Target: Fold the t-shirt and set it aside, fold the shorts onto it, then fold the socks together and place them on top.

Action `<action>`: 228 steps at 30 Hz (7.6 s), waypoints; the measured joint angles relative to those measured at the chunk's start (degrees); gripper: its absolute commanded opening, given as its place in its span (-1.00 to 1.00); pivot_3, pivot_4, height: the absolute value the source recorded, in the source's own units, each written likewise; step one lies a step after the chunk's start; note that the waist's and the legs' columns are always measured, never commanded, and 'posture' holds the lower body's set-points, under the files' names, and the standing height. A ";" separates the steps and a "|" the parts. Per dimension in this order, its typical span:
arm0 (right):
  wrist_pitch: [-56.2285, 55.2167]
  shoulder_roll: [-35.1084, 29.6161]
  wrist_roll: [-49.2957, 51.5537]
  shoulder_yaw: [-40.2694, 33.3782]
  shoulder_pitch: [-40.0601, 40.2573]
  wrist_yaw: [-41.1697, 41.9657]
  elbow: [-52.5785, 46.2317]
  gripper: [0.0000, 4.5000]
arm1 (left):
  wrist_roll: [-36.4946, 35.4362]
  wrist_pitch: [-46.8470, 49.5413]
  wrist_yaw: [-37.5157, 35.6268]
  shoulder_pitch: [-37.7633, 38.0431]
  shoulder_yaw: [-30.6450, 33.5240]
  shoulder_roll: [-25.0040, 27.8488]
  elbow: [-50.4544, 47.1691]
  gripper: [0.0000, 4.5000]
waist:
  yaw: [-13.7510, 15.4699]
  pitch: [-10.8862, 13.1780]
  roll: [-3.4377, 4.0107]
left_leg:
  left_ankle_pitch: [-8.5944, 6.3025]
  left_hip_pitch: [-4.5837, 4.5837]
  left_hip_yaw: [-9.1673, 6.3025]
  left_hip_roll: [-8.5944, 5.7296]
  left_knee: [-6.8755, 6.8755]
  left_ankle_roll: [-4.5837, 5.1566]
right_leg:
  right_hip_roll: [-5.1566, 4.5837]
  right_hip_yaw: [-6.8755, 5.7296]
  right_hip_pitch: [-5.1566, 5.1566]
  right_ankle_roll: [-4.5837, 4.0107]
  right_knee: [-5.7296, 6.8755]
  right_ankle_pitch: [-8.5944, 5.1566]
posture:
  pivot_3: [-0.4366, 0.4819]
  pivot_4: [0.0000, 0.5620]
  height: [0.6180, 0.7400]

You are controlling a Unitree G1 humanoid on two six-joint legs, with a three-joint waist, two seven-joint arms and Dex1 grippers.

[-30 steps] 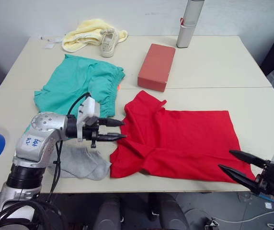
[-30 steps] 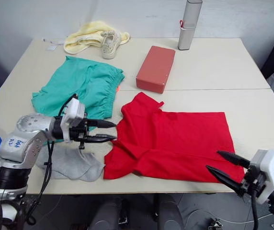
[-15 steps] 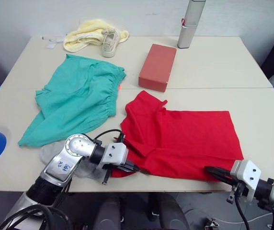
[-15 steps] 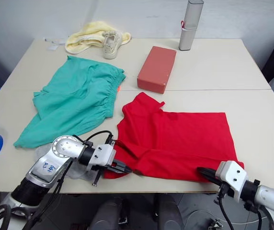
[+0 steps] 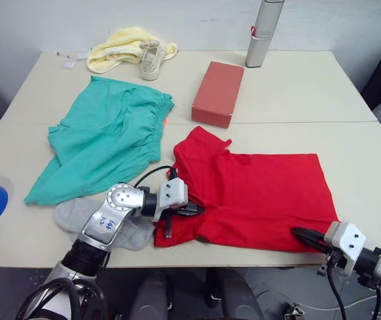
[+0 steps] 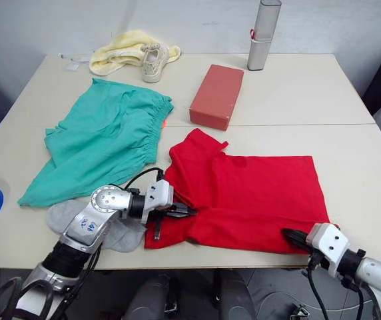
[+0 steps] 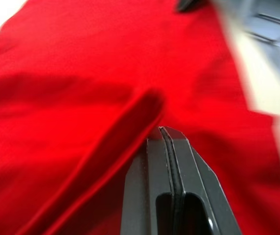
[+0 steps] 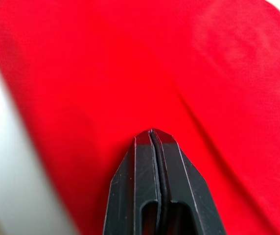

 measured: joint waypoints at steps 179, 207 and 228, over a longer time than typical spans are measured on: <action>13.64 -6.89 -9.09 11.25 -68.58 -0.20 69.99 -0.99 | 2.00 0.96 20.03 -33.40 15.50 -10.59 48.39 -1.00 | -1.51 -0.87 0.23 | 0.40 -0.67 1.13 0.02 0.05 -0.46 | -0.03 0.33 -1.13 0.01 0.47 0.02 | -0.05 -0.47 1.00; -15.86 -9.33 -2.80 3.45 -51.32 7.24 63.40 -0.99 | 6.69 -41.50 10.55 -23.10 13.57 -6.70 51.36 -1.00 | -1.54 -0.87 0.22 | 0.39 -0.59 1.29 0.04 0.02 -0.46 | 0.02 0.34 -1.14 0.02 0.45 0.02 | -0.05 -0.47 1.00; -15.07 -7.11 4.29 2.05 -37.06 15.11 52.46 -0.40 | 4.47 -38.29 5.87 -13.28 12.94 -3.38 40.39 -0.44 | -1.53 -0.87 0.23 | 0.35 -0.43 1.03 0.07 -0.01 -0.40 | 0.01 0.63 -1.11 0.03 0.53 0.03 | -0.05 -0.47 1.00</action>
